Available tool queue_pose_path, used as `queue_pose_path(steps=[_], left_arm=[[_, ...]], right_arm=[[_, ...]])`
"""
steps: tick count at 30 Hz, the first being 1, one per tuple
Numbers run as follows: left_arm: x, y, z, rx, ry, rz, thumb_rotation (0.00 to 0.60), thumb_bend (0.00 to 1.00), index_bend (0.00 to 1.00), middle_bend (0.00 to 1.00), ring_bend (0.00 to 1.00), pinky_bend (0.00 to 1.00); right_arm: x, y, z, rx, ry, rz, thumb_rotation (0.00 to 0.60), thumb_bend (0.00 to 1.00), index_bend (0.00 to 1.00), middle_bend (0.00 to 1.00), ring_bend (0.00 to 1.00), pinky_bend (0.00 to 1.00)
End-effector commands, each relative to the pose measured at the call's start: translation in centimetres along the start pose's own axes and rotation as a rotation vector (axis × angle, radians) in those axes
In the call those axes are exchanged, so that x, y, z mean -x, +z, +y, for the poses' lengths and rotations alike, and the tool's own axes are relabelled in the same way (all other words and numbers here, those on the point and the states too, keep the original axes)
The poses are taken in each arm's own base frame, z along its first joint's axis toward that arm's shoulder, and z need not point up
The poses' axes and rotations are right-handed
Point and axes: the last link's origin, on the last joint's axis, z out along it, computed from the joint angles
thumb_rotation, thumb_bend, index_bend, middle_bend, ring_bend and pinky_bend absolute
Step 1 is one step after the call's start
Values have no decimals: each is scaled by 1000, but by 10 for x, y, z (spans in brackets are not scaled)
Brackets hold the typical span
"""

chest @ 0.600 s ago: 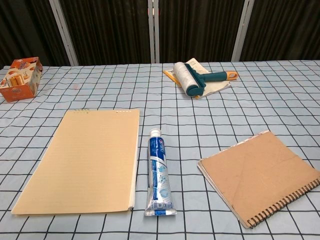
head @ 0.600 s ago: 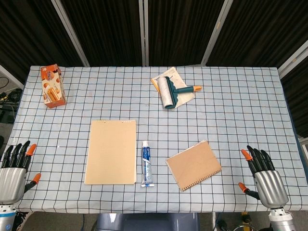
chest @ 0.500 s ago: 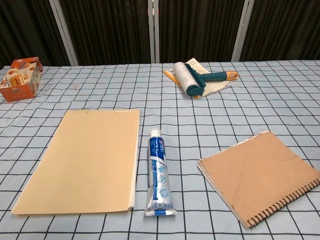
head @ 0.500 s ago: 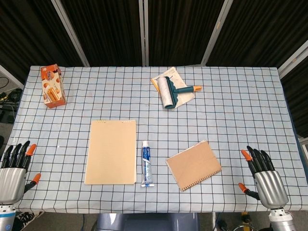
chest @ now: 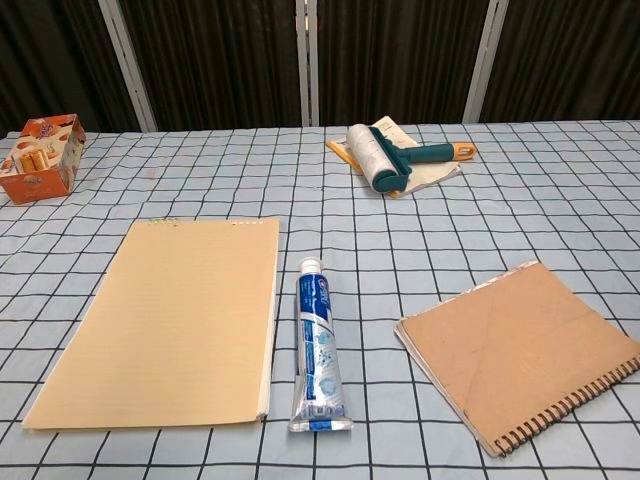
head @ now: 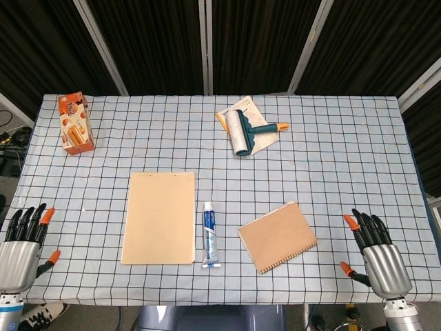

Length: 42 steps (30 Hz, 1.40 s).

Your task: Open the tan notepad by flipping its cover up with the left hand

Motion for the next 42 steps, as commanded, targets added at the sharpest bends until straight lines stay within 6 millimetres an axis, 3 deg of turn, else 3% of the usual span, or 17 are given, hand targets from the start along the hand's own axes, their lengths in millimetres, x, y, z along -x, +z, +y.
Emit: queue_pose_path(steps=[1,10,27,34,42], left_arm=[[2,-1,0,4,1,-16,600,216,0,0,0,0],[20,-4,25,96,60,-122,600,196,0,0,0,0],[69,12,80,220,186,-212,600,175,0,0,0,0],[82,14,93,235,200,-228,600,177,0,0,0,0],[83,23,100,237,199,-203,600,181,0,0,0,0]], right_arm=[[0,0,-1,-2,2,-2,600,84,35,0,0,0],[6,-3,0,-5,-8,-28,600,84,35,0,0,0],[-5,-5,0,-4,25,4,600,84,36,0,0,0],[-6,-5,0,-6,33,8,600,84,36,0,0,0],[-10,-4,1,1,45,20,600,84,37,0,0,0]])
